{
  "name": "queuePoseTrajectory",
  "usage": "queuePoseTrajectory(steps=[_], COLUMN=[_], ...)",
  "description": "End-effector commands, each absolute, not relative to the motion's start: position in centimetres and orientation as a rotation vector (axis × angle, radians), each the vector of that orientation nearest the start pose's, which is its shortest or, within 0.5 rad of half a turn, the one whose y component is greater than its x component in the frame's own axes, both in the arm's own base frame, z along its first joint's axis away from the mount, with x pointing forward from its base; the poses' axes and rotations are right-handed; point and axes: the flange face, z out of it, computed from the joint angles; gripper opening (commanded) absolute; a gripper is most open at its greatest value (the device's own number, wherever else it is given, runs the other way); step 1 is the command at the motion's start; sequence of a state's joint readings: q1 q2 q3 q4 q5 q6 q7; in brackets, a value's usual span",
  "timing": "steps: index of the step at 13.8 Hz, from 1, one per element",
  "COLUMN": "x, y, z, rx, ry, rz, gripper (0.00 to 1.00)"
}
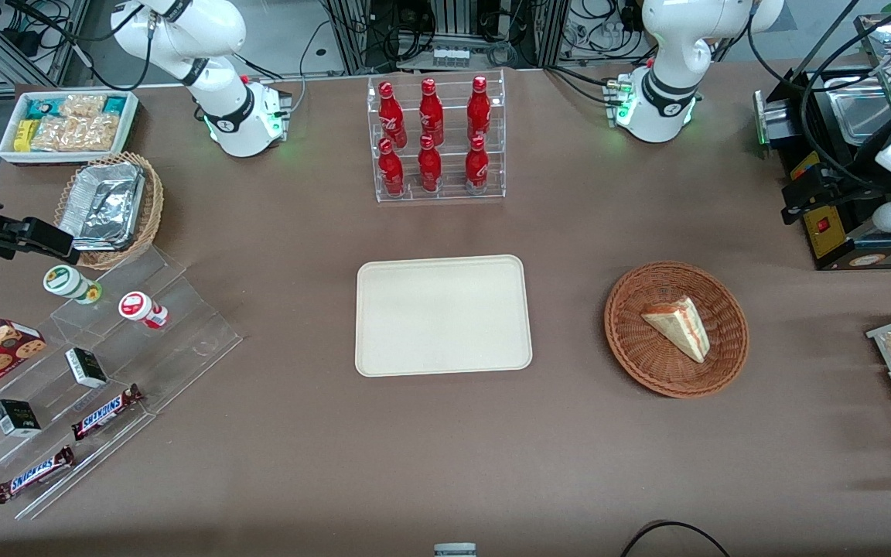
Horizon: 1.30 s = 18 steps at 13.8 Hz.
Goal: Place sandwich from basket to tray
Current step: 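Lower the open left gripper over the wrapped sandwich in the basket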
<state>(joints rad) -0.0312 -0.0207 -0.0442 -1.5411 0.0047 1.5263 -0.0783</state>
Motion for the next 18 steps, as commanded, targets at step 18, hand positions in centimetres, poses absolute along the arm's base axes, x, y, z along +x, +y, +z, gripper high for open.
queuePoseTrajectory(steps=[18], x=[55.5], y=[-5.5], z=[44.3], rx=[-3.142], ry=[-0.273], rz=[-0.058], gripper=[1.00])
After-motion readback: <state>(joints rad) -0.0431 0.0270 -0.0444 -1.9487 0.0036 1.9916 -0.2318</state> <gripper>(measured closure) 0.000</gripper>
